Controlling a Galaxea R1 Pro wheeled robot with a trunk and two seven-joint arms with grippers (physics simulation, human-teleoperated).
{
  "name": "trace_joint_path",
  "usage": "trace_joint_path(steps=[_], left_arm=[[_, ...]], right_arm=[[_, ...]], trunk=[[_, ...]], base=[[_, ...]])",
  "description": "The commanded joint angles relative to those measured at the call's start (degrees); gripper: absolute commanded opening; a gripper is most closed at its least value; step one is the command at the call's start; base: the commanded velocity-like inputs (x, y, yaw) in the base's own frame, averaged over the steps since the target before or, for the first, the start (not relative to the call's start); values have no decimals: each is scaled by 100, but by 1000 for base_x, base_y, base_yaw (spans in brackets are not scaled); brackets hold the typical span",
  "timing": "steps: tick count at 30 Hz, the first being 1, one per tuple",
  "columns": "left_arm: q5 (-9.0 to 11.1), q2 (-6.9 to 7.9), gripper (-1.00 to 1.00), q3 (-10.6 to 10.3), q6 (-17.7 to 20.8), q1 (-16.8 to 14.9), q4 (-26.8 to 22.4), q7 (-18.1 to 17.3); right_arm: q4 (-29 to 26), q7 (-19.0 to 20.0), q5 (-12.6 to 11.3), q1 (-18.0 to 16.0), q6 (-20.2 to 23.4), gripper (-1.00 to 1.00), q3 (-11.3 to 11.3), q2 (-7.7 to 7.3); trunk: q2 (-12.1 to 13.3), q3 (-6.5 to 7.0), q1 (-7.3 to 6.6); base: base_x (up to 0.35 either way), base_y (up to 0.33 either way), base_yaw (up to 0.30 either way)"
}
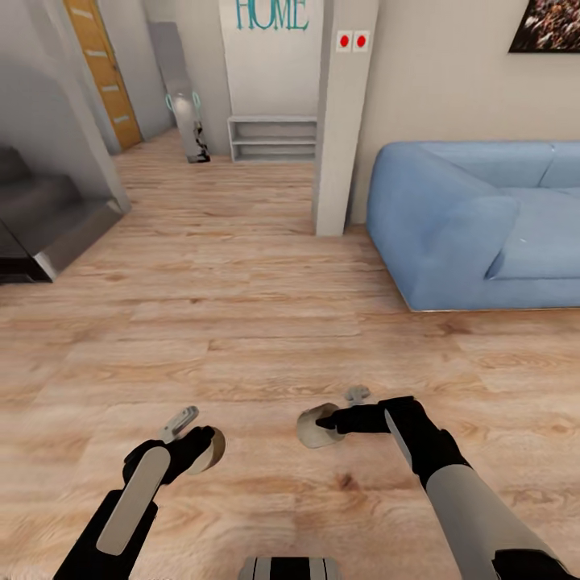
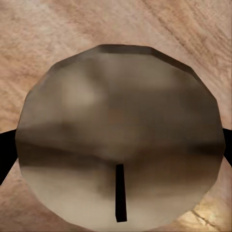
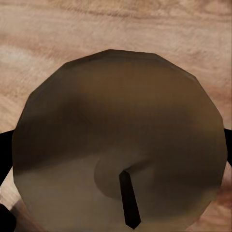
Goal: Place each of the two pumpkins and all three candles from the living room inside a cabinet in the living room (use any cabinet), then make sure every cabinet is closed, and position the cauldron so it is next to a table in the living room.
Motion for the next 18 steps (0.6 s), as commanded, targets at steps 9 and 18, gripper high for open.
trace_joint_path(steps=[9, 18], left_arm=[[-7, -2, -100, 4, 7, 1, 115, -2], [-12, -8, -100, 8, 9, 0, 129, 0]], right_arm=[[70, -249, -29, 2, 16, -100, 7, 2], [429, -844, -28, 1, -452, -100, 8, 111]], trunk=[[12, 200, -23], [24, 400, -46]], base=[[0, 0, 283], [0, 0, 175]])
